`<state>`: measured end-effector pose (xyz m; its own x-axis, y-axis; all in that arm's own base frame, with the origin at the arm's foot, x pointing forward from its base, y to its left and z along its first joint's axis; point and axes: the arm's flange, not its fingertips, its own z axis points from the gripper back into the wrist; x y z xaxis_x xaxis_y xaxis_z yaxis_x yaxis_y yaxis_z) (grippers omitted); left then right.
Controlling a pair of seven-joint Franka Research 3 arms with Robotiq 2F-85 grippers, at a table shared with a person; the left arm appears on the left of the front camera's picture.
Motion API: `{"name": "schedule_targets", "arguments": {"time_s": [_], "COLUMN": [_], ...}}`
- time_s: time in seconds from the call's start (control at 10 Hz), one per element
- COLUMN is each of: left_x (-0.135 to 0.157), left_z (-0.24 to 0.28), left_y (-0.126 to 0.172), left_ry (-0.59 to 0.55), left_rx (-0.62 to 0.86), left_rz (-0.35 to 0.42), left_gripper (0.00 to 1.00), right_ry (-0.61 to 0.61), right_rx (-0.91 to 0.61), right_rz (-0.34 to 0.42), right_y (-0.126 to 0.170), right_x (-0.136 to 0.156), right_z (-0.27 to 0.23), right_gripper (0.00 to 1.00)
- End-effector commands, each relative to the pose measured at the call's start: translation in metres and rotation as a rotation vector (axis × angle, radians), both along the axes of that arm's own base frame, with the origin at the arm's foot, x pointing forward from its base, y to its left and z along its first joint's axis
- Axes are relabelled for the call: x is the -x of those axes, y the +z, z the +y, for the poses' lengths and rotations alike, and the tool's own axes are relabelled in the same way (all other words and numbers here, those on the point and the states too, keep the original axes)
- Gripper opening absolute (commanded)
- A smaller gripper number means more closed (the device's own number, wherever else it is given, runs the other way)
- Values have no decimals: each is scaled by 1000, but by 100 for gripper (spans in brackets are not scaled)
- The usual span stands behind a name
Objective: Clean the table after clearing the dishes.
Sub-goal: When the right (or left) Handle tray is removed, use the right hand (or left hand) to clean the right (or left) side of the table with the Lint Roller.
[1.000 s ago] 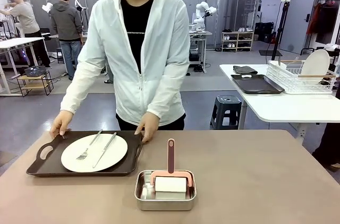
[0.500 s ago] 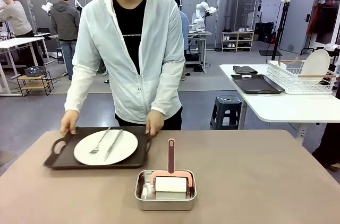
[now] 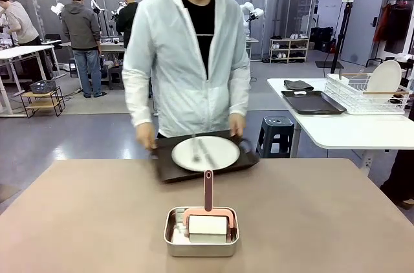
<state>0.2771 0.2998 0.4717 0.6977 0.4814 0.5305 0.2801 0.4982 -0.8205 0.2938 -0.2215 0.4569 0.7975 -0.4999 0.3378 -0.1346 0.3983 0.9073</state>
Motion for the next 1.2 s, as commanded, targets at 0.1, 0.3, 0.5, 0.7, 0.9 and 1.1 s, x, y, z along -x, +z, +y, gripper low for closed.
{"name": "schedule_targets", "arguments": {"time_s": [0.1, 0.3, 0.5, 0.7, 0.9, 1.1], "left_x": [2, 0, -22, -47, -74, -95], "left_z": [1, 0, -61, -140, -230, -307], "left_y": [2, 0, 48, 85, 97, 93], "left_ry": [1, 0, -165, -363, -582, -735], "left_rx": [1, 0, -212, -415, -654, -815], "left_rz": [-6, 0, -81, -135, -162, -165], "left_gripper": [100, 100, 100, 100, 100, 100], "right_ry": [12, 12, 12, 12, 12, 12], "right_rx": [0, 0, 0, 0, 0, 0], "right_rz": [-17, -17, -17, -17, -17, -17], "right_y": [2, 2, 2, 2, 2, 2], "right_x": [-1, -1, -1, -1, -1, -1], "right_z": [-1, -1, -1, -1, -1, -1], "right_gripper": [100, 100, 100, 100, 100, 100]}}
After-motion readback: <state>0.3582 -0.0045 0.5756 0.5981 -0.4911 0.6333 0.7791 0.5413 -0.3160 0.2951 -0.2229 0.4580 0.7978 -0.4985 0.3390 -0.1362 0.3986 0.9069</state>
